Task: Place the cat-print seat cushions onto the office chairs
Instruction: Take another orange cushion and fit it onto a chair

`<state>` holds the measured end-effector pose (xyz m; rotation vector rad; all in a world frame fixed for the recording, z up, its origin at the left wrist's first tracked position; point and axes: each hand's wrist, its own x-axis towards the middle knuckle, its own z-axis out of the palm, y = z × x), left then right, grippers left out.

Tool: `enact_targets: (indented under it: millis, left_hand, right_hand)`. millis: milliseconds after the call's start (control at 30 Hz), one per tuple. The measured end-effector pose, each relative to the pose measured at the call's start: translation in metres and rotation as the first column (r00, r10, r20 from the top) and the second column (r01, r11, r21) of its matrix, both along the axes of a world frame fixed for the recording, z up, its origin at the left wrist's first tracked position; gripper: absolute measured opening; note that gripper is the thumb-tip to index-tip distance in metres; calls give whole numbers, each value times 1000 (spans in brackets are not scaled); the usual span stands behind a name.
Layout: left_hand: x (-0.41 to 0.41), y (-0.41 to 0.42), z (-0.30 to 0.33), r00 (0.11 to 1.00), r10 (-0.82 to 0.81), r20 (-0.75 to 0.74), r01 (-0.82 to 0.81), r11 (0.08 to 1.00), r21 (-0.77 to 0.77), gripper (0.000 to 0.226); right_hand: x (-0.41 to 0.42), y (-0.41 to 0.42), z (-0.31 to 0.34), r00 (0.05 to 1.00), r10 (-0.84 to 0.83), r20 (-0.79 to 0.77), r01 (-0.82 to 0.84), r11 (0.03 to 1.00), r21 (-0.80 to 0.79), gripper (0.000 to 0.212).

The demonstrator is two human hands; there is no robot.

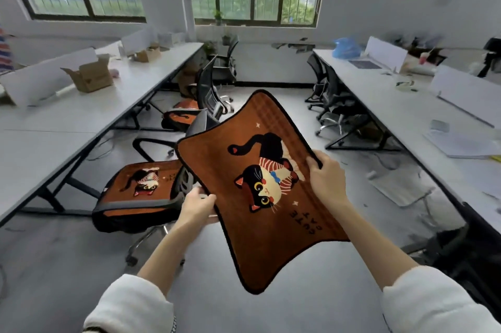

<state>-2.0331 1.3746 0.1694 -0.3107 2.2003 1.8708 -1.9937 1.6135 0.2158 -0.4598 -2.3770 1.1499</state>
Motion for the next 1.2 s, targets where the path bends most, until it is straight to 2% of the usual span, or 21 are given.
enact_targets:
  millis: [200, 433, 500, 533, 600, 700, 900, 1167, 1200]
  left_hand:
    - [-172, 92, -13, 1000, -5, 18, 5, 1000, -9, 17]
    - [-368, 186, -3, 1000, 0, 25, 0, 1000, -25, 8]
    - [-418, 200, -2, 1000, 3, 22, -3, 1000, -28, 10]
    - [-469, 215, -8, 1000, 14, 18, -13, 999, -35, 10]
    - [-499, 220, -7, 1000, 12, 29, -10, 998, -55, 12]
    - [-583, 245, -17, 1000, -4, 25, 6, 998, -67, 11]
    - [-790, 289, -34, 999, -9, 41, 11, 999, -53, 12]
    - [-1014, 348, -25, 1000, -7, 6, 8, 995, -100, 11]
    - [-1058, 357, -33, 1000, 3, 18, -1, 995, -102, 11]
  right_hand:
    - [-183, 89, -21, 999, 25, 24, -25, 1000, 19, 27]
    - [-390, 184, -9, 997, 61, 41, -63, 998, 27, 27]
    - [-440, 202, -8, 995, 86, 44, -87, 996, 20, 26]
    - [-490, 220, -11, 995, 87, 48, -88, 996, 23, 26]
    - [-517, 229, -11, 994, 88, 61, -90, 995, 33, 25]
    - [-601, 255, -18, 994, 99, 52, -101, 994, 42, 25]
    - [-809, 299, -20, 992, 111, 53, -114, 992, 62, 27]
    - [-1020, 359, -11, 993, 98, 67, -102, 993, 57, 27]
    - [-1068, 370, -16, 992, 100, 75, -104, 993, 57, 27]
